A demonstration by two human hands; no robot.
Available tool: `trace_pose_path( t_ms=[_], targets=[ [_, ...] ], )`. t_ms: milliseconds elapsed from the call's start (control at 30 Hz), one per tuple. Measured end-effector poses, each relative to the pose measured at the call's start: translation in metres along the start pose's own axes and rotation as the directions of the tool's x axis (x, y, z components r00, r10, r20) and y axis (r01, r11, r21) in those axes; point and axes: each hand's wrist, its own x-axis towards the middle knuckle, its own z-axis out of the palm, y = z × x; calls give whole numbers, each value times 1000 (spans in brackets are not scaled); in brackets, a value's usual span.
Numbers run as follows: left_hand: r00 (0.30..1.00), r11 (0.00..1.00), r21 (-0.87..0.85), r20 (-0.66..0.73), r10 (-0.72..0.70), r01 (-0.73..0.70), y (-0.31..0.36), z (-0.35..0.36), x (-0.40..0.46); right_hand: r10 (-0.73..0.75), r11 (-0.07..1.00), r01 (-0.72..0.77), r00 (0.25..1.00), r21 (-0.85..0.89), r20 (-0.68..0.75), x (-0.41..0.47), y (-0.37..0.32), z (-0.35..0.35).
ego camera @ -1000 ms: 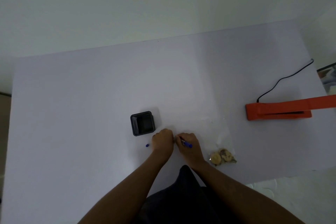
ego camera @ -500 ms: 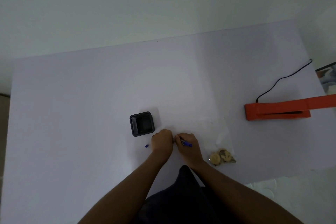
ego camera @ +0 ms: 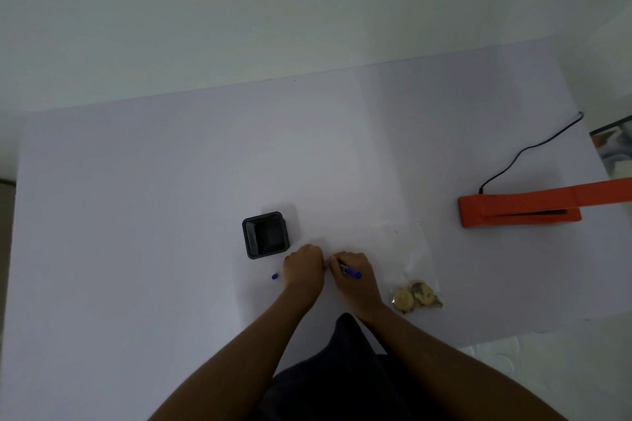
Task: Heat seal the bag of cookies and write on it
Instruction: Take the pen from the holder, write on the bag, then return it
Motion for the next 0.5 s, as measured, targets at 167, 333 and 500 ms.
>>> trace_pose_path(
  t_ms=[167,333,500],
  targets=[
    [1000,1000,-10,1,-9,9,0,0,0,-12,1000,12,1000,-11,1,0,-1,-1],
    [1000,1000,-18,-2,-24,24,0,1,0,1,1000,-1,1000,-24,8,-3,1,0],
    [1000,999,-22,13,-27,27,1,-1,-1,-23,999,22,1000,-29,-20,-4,-4,-2]
  ],
)
